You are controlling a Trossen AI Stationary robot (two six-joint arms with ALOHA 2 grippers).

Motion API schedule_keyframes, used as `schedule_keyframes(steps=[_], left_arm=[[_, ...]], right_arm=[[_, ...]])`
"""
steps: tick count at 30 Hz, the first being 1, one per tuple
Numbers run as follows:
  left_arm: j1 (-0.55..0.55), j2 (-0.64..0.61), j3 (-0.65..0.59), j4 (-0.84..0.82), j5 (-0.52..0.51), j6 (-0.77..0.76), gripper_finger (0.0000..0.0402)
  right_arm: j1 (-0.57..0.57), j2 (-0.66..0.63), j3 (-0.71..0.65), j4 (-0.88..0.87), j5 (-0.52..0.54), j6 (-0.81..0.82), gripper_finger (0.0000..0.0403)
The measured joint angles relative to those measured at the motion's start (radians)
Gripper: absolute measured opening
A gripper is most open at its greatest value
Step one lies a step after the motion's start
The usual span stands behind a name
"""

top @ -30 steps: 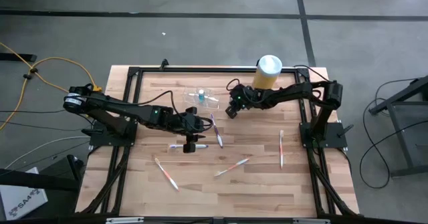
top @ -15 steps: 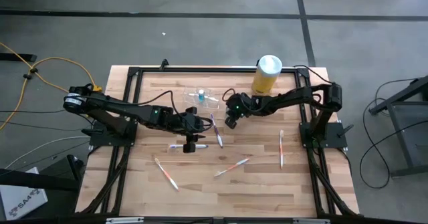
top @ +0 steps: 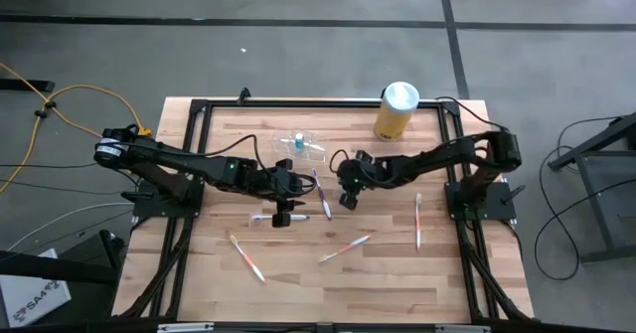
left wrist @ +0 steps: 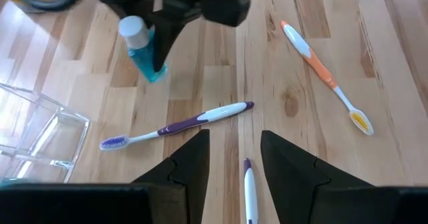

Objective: Pick & Place toothbrushing station
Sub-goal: Put the blue mouthwash into the transparent organizer

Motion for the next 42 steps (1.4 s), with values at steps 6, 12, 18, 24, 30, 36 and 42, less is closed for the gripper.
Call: schedule_keyframes(steps=[6, 12, 18, 24, 30, 36, 42], left_arm=[[-0.002, 0.0, 0.0, 0.0, 0.0, -0.002, 0.0129], [-0.003, 0.0, 0.0, 0.0, 0.0, -0.008, 0.0129], [-0.003, 0.0, 0.0, 0.0, 0.043, -0.006, 0.0129], [-0.003, 0.0, 0.0, 0.038, 0.096, 0.023, 0.0129], [-0.003, 0.0, 0.0, 0.134, 0.147, 0.069, 0.0129], [-0.003, 0.015, 0.001, 0.184, 0.158, 0.094, 0.0129], [-0.002, 0.07, 0.001, 0.255, 0.197, 0.099, 0.013]], right_arm=[[0.053, -0.002, 0.0, 0.006, 0.006, -0.001, 0.0064], [0.101, -0.002, 0.0, 0.011, 0.051, 0.006, 0.0064], [0.146, -0.002, 0.0, 0.014, 0.051, 0.027, 0.0064], [0.192, -0.012, 0.001, 0.033, 0.054, 0.029, 0.0064], [0.241, -0.036, 0.002, 0.088, 0.057, 0.01, 0.0064], [0.286, -0.073, 0.003, 0.118, 0.088, -0.031, 0.0064], [0.319, -0.09, 0.002, 0.145, 0.116, -0.056, 0.0064]])
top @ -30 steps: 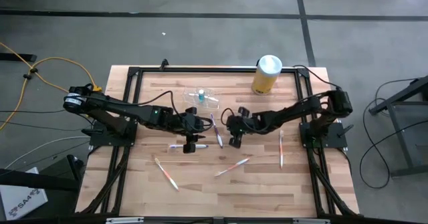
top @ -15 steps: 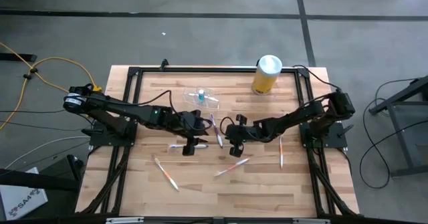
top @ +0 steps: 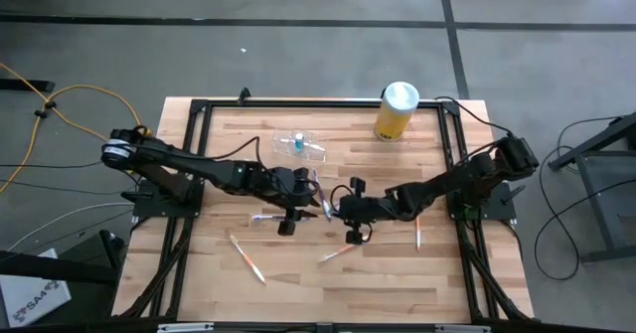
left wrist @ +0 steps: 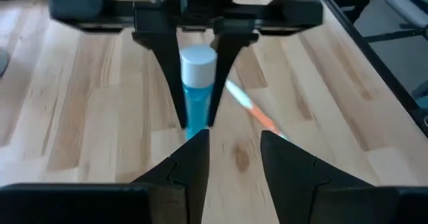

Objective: Pick & Place toothbrushing station
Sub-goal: Put the blue mouthwash into the transparent organizer

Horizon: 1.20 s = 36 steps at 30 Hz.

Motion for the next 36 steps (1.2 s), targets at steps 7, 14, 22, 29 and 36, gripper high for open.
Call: schedule_keyframes(steps=[7, 14, 22, 29, 36], left_arm=[[-0.001, 0.021, 0.0, 0.05, -0.011, 0.015, 0.0165], [-0.001, 0.027, -0.001, 0.089, -0.023, 0.032, 0.0186], [0.001, 0.027, -0.001, 0.124, -0.026, 0.036, 0.0187], [0.001, 0.028, -0.001, 0.153, -0.026, 0.037, 0.0187], [0.001, 0.077, -0.001, 0.23, -0.026, 0.037, 0.0187]], right_arm=[[0.009, -0.001, 0.0, 0.023, 0.002, -0.013, 0.0064], [0.014, -0.001, 0.0, 0.043, -0.004, -0.024, 0.0064], [0.013, -0.001, 0.0, 0.093, -0.007, -0.052, 0.0064], [0.013, -0.001, 0.0, 0.135, -0.008, -0.075, 0.0064], [0.013, -0.001, 0.0, 0.17, -0.003, -0.087, 0.0064]])
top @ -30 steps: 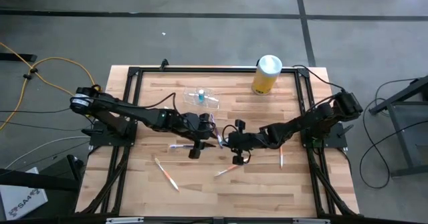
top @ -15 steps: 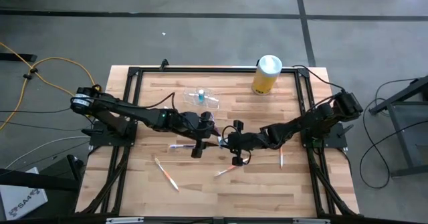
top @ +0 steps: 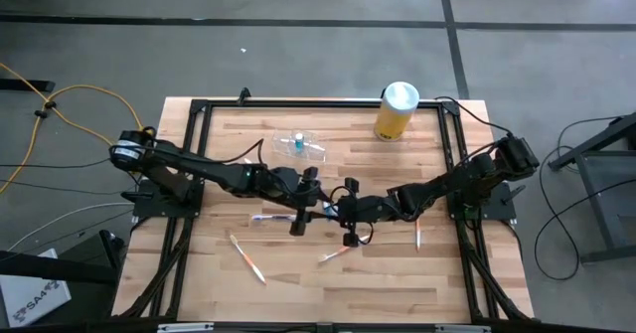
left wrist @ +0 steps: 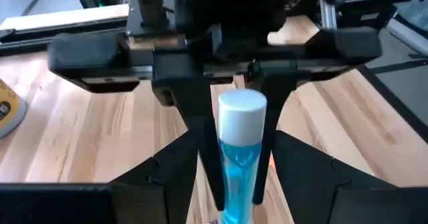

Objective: Pick & Place toothbrushing station
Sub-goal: Put the blue mouthwash into the transparent organizer

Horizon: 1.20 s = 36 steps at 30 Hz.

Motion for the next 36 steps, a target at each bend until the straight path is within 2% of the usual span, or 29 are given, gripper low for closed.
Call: schedule_keyframes(steps=[6, 36], left_arm=[[-0.007, 0.007, 0.0, 0.022, -0.08, 0.002, 0.0187], [-0.026, 0.039, 0.0, 0.11, -0.083, 0.019, 0.0187]], right_arm=[[-0.001, 0.0, 0.0, -0.003, 0.027, 0.0, 0.0064], [0.0, 0.002, -0.003, 0.046, 0.044, -0.014, 0.0064]])
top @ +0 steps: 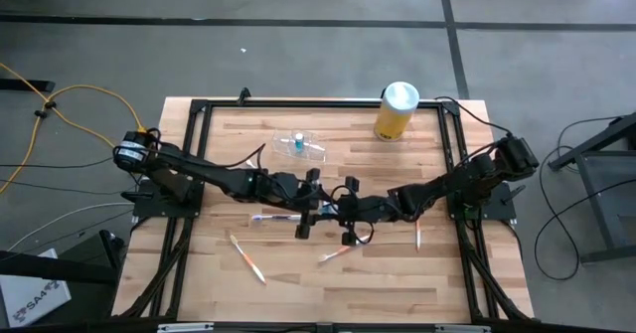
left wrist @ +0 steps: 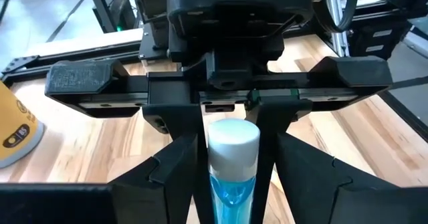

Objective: Pick & Place toothbrushing station
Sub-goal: Put the blue mouthwash into the transparent organizer

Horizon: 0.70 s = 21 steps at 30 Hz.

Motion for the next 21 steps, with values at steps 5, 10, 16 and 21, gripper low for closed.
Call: schedule_keyframes(steps=[5, 10, 16, 21], left_arm=[[0.0, 0.016, -0.001, 0.029, -0.001, 0.003, 0.0187], [-0.003, 0.022, -0.002, 0.037, -0.076, 0.003, 0.0187], [-0.005, 0.023, -0.002, 0.047, -0.089, 0.008, 0.0163], [-0.005, 0.023, -0.002, 0.058, -0.094, 0.008, 0.0123]], right_arm=[[0.001, 0.0, -0.002, -0.003, 0.001, 0.003, 0.0064], [-0.001, 0.0, -0.002, -0.002, 0.008, 0.003, 0.0064], [0.0, 0.0, -0.002, -0.002, 0.005, 0.003, 0.0064], [0.0, -0.001, -0.002, -0.002, 0.001, 0.003, 0.0064]])
